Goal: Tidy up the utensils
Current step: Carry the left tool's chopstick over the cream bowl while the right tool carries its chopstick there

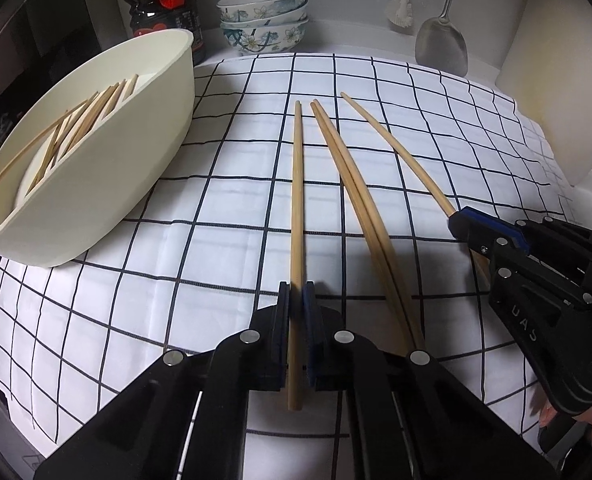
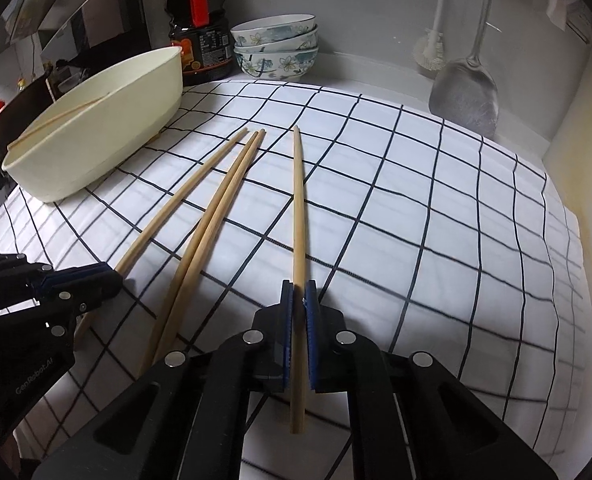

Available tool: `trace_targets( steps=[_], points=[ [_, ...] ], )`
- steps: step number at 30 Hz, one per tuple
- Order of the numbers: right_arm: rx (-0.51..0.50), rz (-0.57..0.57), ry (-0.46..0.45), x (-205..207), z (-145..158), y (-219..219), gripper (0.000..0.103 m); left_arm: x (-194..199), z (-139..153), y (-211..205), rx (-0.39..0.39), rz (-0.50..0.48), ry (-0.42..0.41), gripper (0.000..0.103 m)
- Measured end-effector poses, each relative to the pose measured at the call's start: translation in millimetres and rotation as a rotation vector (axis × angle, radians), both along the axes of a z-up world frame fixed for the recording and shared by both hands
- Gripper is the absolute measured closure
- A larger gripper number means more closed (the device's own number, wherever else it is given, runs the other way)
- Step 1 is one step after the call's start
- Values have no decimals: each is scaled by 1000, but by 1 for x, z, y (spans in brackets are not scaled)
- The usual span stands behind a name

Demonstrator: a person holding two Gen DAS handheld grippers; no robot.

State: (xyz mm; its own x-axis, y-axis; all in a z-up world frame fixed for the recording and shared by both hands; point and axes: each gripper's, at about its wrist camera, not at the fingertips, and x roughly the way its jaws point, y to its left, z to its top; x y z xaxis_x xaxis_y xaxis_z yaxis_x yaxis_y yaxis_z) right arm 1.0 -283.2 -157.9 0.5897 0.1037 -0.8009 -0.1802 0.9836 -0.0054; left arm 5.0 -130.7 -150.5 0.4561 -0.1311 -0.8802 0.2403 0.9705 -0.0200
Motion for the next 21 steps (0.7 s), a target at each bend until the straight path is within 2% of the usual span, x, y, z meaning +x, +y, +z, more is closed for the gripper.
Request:
trace_targets(
  steps=[5, 13, 21],
  points=[
    [39, -33, -8, -10, 14, -1, 97, -6, 21, 7, -17, -11, -17, 96],
    [92, -29, -88, -27, 58, 12, 97, -18, 80, 20, -35, -39, -89, 96],
    [141, 15, -134, -22, 101, 54, 97, -13, 129, 81, -78, 39, -138, 96]
  ],
)
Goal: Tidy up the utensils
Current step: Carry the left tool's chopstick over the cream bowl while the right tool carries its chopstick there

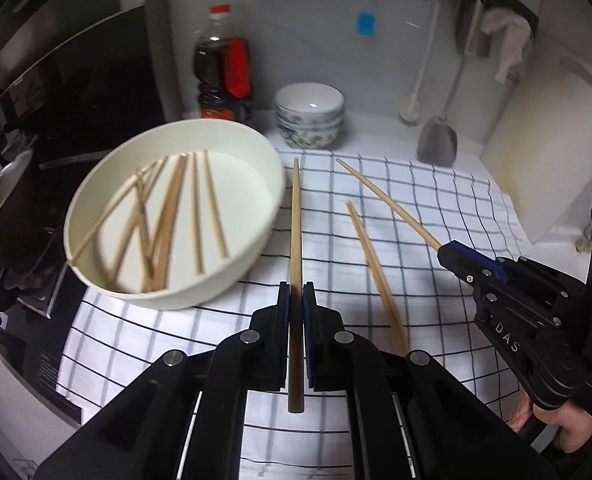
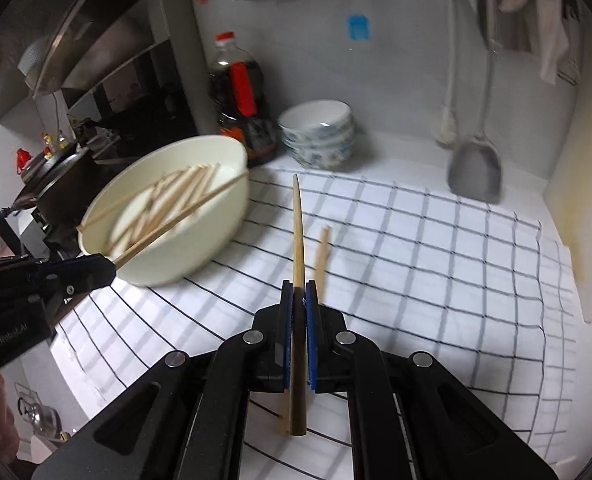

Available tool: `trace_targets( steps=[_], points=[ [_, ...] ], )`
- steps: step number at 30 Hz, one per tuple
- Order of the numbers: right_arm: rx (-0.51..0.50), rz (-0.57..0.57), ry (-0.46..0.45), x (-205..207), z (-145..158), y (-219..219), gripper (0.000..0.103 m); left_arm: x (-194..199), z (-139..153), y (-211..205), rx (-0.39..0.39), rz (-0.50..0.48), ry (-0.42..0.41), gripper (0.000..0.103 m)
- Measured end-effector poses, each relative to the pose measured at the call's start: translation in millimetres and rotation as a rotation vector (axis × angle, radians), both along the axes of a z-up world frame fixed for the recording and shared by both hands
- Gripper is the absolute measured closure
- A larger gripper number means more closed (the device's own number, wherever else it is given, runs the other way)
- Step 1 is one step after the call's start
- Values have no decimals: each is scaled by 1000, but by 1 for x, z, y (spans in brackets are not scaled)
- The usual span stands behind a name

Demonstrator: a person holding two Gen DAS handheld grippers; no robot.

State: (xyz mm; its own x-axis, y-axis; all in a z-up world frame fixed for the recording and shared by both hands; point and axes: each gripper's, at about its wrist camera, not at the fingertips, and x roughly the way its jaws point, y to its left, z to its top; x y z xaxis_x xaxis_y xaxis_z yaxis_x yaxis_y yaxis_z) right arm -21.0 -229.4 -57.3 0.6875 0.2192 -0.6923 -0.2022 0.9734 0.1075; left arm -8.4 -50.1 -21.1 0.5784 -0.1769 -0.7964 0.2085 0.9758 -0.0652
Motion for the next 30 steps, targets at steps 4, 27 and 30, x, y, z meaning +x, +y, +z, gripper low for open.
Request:
trace_targets(
  steps=[4, 27, 30],
  points=[
    [-4, 3, -38, 9, 20, 32, 97, 14, 16, 44, -17, 11, -32, 96],
    [-42, -24, 219, 135, -16, 195, 97, 152, -49, 163, -35, -84, 126, 96],
    [-27, -11, 235, 147, -15, 197, 97, 162, -54, 161, -26, -81, 140, 96]
  ],
)
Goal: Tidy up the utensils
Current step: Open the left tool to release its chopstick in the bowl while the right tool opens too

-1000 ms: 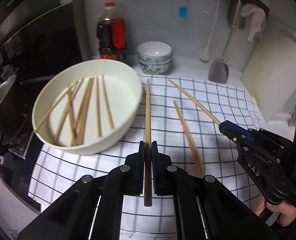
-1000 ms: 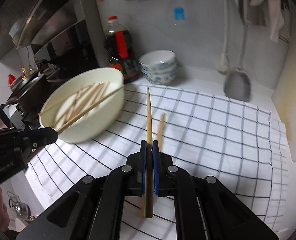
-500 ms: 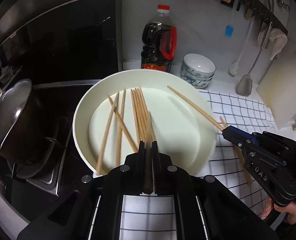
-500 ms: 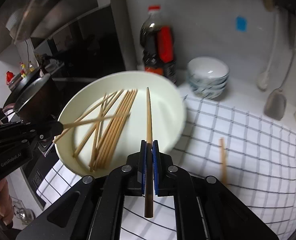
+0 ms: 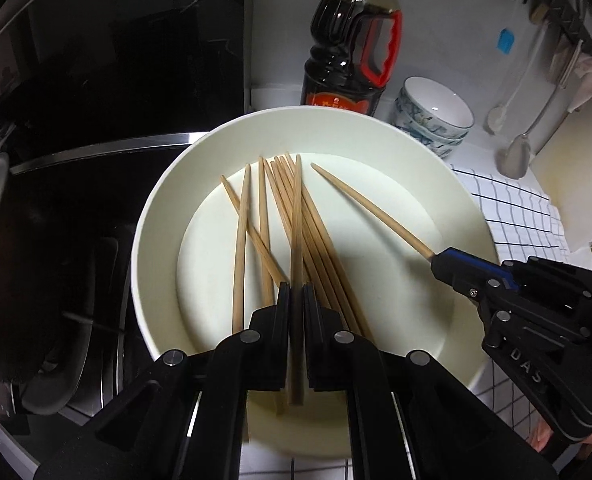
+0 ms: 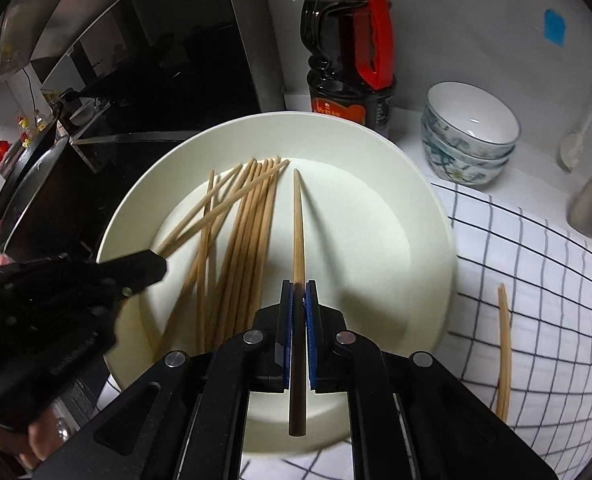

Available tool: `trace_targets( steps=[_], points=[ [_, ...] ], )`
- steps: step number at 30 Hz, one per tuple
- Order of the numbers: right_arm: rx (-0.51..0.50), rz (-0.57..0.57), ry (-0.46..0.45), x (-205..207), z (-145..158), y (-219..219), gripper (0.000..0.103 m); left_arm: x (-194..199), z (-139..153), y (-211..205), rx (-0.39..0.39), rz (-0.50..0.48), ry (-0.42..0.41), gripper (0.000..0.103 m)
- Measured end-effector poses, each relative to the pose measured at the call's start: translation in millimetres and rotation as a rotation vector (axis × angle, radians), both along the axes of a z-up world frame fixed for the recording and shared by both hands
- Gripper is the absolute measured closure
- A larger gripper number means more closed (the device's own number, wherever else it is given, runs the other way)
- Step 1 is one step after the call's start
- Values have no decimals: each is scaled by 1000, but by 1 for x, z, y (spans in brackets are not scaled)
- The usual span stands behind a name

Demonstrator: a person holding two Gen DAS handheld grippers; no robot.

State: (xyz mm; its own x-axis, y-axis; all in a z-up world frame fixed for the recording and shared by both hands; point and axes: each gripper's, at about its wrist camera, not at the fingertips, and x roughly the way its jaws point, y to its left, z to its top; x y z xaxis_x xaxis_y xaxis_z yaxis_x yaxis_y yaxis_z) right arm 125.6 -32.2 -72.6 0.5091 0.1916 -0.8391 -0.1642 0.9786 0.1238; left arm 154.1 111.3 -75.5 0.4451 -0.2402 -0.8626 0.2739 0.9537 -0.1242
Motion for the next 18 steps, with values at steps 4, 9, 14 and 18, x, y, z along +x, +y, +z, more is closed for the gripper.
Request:
trace_targets(
  steps=[4, 9, 14, 18],
  points=[
    [5, 21, 16, 12, 1, 3, 97, 10, -1, 4, 0, 17, 33, 89],
    [-1, 10, -40, 10, 13, -5, 61, 1, 24, 22, 28, 112, -73, 14],
    [-14, 2, -55, 0, 18, -18, 61, -6, 38, 43, 57, 170, -75, 13],
    [14, -11, -55, -13, 17, -30, 56, -15, 38, 56, 54, 205, -57, 10]
  ],
)
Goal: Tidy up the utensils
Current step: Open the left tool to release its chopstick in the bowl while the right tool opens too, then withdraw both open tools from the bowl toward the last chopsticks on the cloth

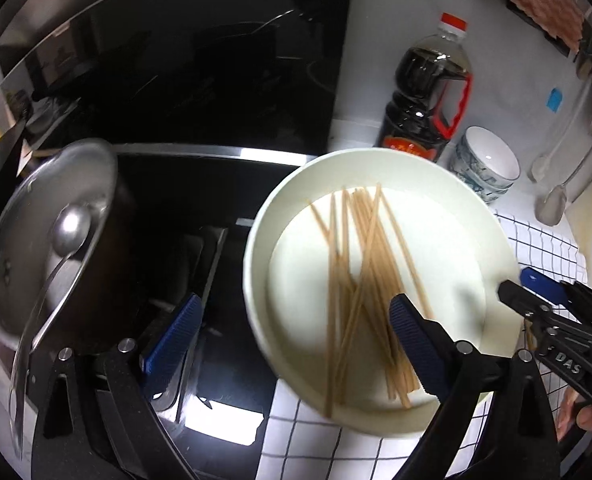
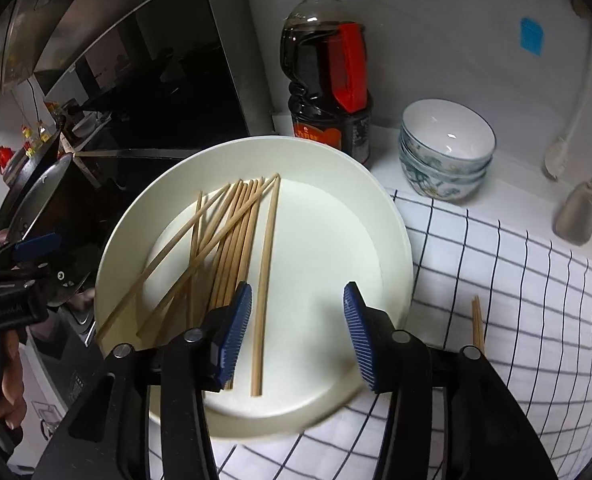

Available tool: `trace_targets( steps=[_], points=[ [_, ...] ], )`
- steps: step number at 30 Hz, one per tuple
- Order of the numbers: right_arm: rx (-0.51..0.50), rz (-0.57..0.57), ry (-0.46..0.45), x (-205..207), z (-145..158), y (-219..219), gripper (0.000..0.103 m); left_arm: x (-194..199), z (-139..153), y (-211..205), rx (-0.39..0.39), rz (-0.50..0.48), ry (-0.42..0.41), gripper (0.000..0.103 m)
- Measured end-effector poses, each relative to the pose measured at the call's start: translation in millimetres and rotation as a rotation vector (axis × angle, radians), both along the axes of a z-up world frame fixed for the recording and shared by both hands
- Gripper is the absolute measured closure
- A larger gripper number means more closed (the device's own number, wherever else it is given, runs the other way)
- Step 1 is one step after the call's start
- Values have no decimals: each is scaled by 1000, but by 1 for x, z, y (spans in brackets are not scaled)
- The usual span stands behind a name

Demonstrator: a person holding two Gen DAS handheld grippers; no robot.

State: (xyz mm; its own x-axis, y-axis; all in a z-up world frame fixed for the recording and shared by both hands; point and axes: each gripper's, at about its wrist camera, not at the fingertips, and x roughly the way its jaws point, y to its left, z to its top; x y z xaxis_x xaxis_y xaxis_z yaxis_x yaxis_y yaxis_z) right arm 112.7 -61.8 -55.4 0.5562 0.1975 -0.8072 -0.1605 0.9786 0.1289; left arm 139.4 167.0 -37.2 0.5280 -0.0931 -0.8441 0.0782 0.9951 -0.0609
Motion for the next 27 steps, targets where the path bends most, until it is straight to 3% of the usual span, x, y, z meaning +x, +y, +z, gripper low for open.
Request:
trace_targets(
  steps=[17, 27],
  points=[
    [35, -22, -9, -49, 1, -5, 50, -45, 8, -18, 17, -68, -17, 9],
    [1, -163, -28, -95, 4, -33, 48, -66, 7, -58, 6, -213, -61, 7]
  ],
)
